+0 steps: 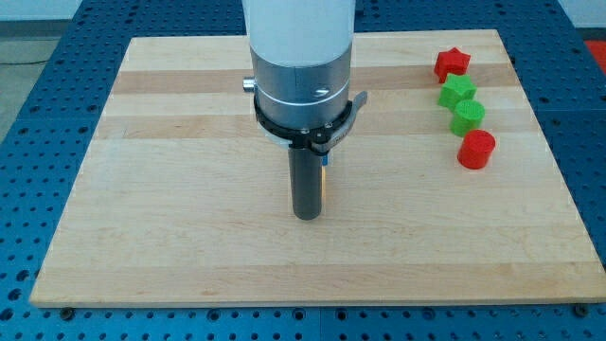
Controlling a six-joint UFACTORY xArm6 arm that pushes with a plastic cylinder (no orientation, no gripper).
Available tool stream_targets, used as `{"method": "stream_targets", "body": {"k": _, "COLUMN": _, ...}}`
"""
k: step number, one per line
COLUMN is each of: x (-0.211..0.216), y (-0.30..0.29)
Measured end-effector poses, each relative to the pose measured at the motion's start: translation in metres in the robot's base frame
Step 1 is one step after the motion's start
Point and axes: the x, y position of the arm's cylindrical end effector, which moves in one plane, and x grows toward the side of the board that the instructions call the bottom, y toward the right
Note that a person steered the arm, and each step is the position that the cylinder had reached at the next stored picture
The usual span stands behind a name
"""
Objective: Move the yellow heart to the bottom of the blue triangle
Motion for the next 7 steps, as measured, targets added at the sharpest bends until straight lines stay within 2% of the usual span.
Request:
{"method": "stream_targets", "body": {"k": 1, "x": 0.003, "y": 0.000}}
{"method": "stream_targets", "body": {"k": 2, "x": 0.021, "y": 0.032}}
{"method": "stream_targets", "body": {"k": 3, "x": 0.008, "y": 0.074}}
{"method": "stream_targets", "body": {"k": 4, "x": -0.028, "y": 0.083}}
{"method": "stream_targets", "body": {"k": 5, "x": -0.049, "y": 0.056}}
{"method": "stream_targets", "body": {"k": 7, "x": -0.050, "y": 0.041}}
